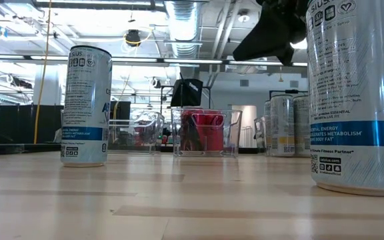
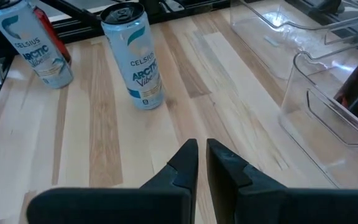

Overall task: Sort soda cans
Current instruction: Put the red-black soda can into the middle transparent bin

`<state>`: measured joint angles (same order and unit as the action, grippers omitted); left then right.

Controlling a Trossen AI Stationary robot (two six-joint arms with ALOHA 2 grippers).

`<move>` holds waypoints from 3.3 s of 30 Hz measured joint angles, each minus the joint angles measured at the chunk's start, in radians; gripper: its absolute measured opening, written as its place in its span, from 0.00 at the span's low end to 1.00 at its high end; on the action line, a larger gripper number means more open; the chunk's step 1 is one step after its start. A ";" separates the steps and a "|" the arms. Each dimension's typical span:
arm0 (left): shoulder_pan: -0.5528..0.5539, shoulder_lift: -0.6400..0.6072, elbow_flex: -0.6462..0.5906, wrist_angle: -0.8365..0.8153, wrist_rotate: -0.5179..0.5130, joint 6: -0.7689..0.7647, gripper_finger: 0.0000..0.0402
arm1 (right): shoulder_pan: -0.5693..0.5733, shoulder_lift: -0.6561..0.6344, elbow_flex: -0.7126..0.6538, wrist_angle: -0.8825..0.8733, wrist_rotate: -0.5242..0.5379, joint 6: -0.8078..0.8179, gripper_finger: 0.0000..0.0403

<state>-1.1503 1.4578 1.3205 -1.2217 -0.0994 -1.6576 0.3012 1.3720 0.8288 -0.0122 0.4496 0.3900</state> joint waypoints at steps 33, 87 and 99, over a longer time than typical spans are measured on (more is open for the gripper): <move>0.000 0.000 -0.118 0.064 -0.054 0.101 0.99 | 0.056 0.000 0.000 -0.035 -0.002 0.003 0.13; 0.082 -0.120 0.105 -0.352 -0.058 -0.046 0.73 | 0.049 0.000 0.000 -0.032 -0.003 0.014 0.13; 0.306 -0.259 0.105 -0.353 -0.136 0.146 0.73 | 0.043 -0.013 0.000 -0.024 -0.003 0.012 0.13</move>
<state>-0.8444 1.1989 1.4256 -1.5748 -0.2358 -1.5120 0.3443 1.3590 0.8288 -0.0358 0.4469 0.4019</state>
